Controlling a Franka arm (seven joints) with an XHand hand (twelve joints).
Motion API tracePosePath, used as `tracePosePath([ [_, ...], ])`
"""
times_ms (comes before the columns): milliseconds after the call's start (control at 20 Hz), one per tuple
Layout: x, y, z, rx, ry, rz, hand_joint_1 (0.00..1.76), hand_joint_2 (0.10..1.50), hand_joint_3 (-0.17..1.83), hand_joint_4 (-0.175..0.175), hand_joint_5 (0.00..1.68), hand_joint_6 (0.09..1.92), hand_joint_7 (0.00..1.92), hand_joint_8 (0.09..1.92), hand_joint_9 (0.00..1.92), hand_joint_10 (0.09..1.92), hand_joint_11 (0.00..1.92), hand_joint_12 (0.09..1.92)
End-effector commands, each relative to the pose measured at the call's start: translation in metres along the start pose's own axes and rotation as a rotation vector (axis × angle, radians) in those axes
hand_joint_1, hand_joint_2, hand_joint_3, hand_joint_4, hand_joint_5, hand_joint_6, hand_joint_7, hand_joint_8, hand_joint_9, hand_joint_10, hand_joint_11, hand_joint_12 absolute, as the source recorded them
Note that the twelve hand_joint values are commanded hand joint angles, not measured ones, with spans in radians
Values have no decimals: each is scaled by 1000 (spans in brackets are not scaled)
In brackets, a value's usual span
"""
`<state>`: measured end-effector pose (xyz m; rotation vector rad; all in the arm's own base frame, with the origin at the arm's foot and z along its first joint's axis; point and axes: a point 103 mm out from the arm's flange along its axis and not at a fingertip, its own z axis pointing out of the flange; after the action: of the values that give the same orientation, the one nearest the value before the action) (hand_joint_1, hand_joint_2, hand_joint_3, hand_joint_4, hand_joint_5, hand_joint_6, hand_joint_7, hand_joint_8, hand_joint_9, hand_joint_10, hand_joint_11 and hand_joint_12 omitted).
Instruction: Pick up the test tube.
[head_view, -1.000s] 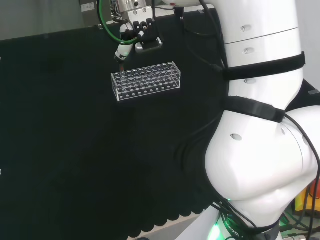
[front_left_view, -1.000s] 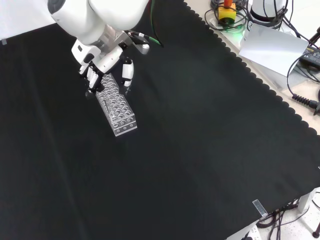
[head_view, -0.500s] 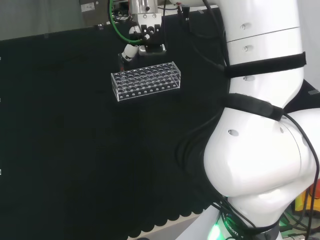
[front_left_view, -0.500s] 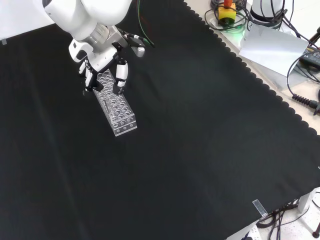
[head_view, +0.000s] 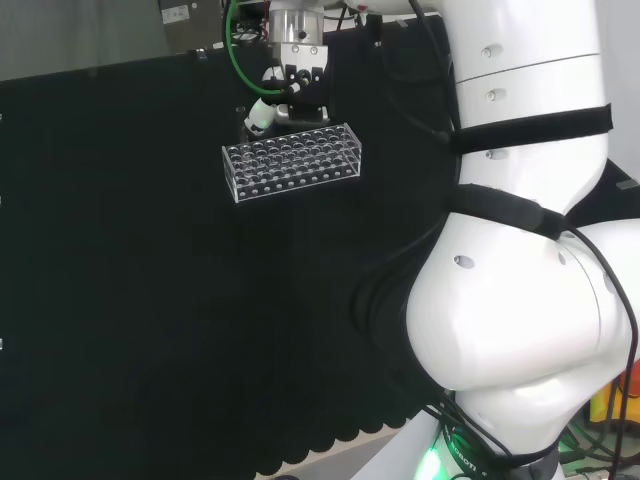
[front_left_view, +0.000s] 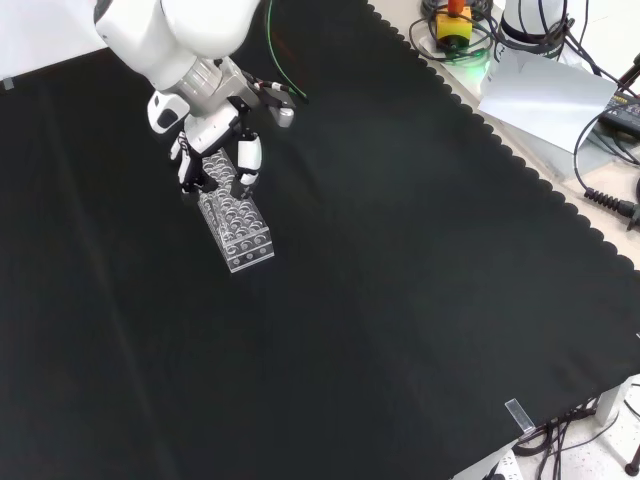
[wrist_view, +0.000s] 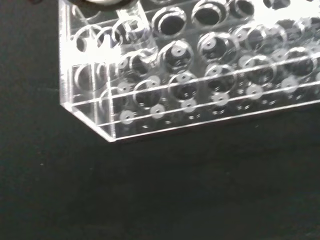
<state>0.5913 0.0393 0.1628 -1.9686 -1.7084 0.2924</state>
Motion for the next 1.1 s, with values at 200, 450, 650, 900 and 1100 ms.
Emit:
tracePosePath([
  [200,14,5,9,6,78,-1,825,792,491,-129,469,534,836,793,746,720,310,1479],
  [450,22,4,8,-9,96,-16,838,787,496,-129,487,562,842,796,754,723,312,1479],
  [650,29,2,5,-26,98,-36,868,772,512,-127,539,622,870,793,778,716,325,1474],
  [900,39,0,2,-38,98,-64,908,754,539,-127,605,682,929,779,813,700,354,1466],
  [1100,46,-1,4,-38,90,-81,927,744,558,-127,644,701,963,770,838,689,372,1456],
])
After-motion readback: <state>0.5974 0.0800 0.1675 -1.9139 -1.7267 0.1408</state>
